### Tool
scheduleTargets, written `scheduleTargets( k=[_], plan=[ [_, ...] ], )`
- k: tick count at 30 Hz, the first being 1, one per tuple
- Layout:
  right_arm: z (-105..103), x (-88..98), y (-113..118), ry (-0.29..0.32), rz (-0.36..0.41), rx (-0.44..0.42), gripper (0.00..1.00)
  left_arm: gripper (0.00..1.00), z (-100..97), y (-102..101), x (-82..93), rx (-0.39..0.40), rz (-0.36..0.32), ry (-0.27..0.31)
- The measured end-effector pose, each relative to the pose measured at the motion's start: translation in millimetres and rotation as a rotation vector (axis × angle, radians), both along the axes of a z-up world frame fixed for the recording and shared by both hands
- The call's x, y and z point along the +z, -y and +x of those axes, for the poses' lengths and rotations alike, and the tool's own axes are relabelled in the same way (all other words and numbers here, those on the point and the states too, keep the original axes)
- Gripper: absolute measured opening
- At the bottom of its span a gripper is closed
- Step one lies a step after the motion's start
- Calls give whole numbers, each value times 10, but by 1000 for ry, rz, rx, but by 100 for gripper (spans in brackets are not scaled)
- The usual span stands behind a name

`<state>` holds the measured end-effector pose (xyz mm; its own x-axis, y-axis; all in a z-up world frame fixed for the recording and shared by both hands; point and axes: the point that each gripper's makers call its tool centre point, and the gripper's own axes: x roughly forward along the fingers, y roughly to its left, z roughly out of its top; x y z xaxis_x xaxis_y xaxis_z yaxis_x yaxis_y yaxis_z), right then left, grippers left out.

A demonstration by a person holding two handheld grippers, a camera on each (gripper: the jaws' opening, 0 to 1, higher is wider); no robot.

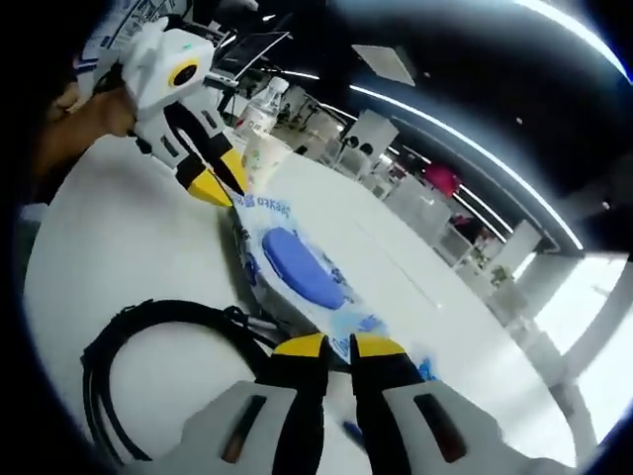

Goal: Arrange the tabletop items into an orderly group along one side of the table until the central work area is clear of visible clutter.

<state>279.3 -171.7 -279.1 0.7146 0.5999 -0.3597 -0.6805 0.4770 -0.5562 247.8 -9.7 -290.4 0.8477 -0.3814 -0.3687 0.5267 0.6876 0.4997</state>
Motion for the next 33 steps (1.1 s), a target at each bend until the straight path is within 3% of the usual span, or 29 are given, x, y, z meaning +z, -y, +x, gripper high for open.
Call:
scheduleTargets(
  k=[4,8,12,18,22,28,33],
  plan=[
    [-42,91,60,-35,66,1,9,12,-57,-53,65,-9,-68,-15],
    [-53,106,59,-26,61,5,10,13,-72,-87,45,-10,-94,-26],
    [-79,62,26,-41,52,15,11,13,-57,-117,11,5,-73,-24],
    [-207,20,-3,-67,64,33,14,16,-167,-57,-8,-10,-132,-47],
    [-306,22,47,-80,90,33,17,20,-329,104,24,-56,-236,-78],
    [-455,-8,171,-98,128,22,20,23,-541,247,35,-82,-272,-89],
    [-482,-64,301,-115,146,-7,20,23,-691,567,-2,-156,-294,-115]
  ],
)
